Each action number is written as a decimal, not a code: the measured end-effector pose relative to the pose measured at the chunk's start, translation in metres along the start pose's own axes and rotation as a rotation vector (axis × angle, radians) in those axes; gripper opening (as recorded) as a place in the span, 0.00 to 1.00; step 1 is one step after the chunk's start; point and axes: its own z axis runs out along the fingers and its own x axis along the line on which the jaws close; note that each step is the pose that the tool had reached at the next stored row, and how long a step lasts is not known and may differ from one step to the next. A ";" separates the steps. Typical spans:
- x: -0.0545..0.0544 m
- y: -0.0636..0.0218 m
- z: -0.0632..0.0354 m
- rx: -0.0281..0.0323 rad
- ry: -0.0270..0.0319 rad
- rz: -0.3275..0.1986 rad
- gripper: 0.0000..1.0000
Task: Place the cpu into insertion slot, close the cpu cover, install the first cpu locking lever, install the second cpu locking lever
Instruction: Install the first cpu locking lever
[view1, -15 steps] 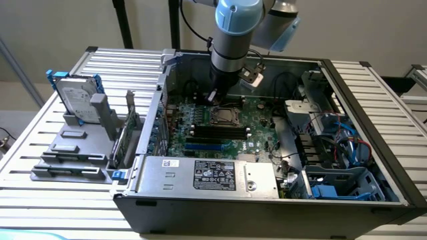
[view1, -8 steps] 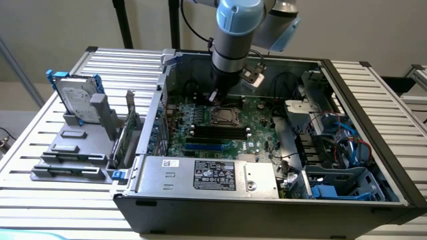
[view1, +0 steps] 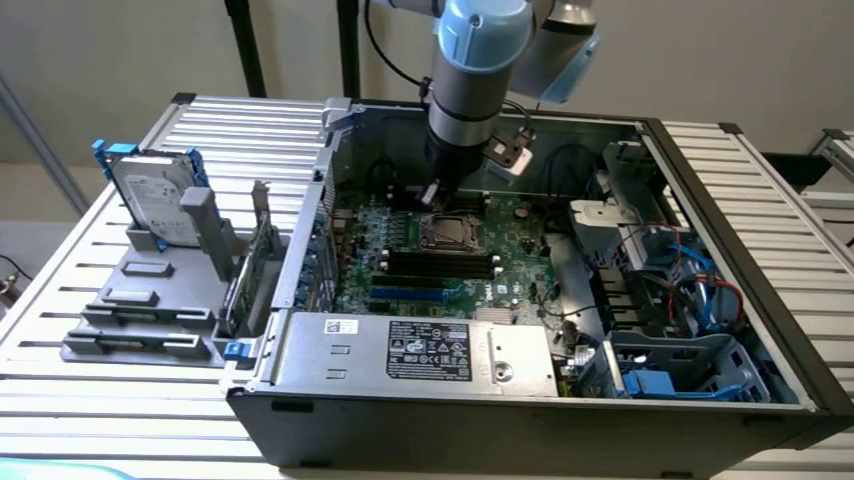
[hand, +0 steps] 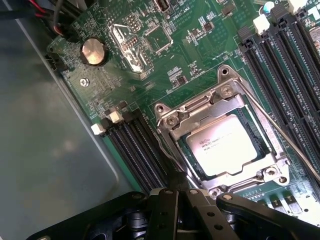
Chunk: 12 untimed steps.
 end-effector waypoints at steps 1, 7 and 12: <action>0.000 0.0005 0.0004 -0.0002 0.0000 -0.001 0.11; 0.001 0.0029 0.0029 -0.0023 0.0010 -0.010 0.11; 0.002 0.0062 0.0041 -0.0026 0.0009 -0.017 0.11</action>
